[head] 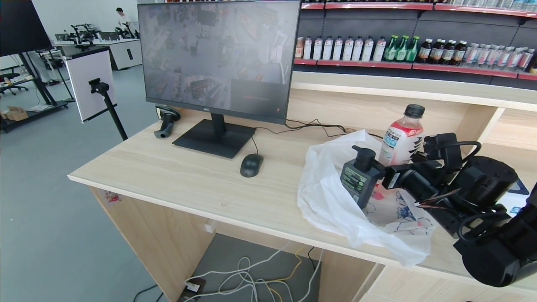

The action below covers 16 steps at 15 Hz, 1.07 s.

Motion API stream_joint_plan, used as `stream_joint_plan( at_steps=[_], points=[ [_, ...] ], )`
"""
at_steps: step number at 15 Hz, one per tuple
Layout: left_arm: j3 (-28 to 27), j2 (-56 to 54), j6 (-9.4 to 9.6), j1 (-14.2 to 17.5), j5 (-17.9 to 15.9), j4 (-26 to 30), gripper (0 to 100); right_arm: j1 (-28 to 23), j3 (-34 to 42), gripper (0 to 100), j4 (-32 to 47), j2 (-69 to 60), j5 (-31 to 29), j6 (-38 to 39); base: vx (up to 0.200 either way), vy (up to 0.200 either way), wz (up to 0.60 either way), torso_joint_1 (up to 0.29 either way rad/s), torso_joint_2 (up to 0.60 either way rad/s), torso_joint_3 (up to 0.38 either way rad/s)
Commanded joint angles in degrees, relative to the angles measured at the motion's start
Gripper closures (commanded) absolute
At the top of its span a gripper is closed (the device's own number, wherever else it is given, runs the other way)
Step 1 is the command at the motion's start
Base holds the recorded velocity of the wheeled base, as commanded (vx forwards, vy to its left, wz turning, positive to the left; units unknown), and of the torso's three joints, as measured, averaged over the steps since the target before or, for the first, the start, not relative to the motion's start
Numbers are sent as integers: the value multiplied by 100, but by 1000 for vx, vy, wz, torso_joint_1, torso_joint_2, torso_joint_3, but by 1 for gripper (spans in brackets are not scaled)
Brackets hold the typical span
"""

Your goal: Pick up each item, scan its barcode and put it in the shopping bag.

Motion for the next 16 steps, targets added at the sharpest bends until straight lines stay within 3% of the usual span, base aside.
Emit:
stream_joint_plan(
  at_steps=[1, 6, 8, 10, 11, 13, 16],
  points=[
    [0, -2, 4, 1, 1, -1, 0, 1, 66, 0, -8, -216, -3, -3, 0, 0, 0, 0, 0, 0],
    [0, -2, -4, 1, 1, 8, 0, -25, 848, 0, -8, -1385, -3, -3, 0, 0, 0, 0, 0, 0],
    [0, -2, -4, 1, 1, 8, 0, -341, 1753, 0, -8, -2439, -3, 93, 0, 0, 0, 0, 0, 0],
    [0, -2, -4, 1, 1, 8, 0, -297, 2843, 0, -8, -3468, 14, 146, 0, 0, 0, 0, 0, 0],
    [0, -2, -4, 1, 1, 16, 0, -280, 3010, 0, -8, -3960, 49, 172, 0, 0, 0, 0, 0, 0],
    [0, -2, 4, 1, 1, 25, 0, -262, 3010, 0, 923, -4812, 41, 216, 0, 0, 0, 0, 0, 0],
    [0, -2, 4, 1, 1, 34, 0, -166, 3010, 0, 3841, -6640, 49, 348, 0, 0, 0, 0, 0, 0]
  ],
)
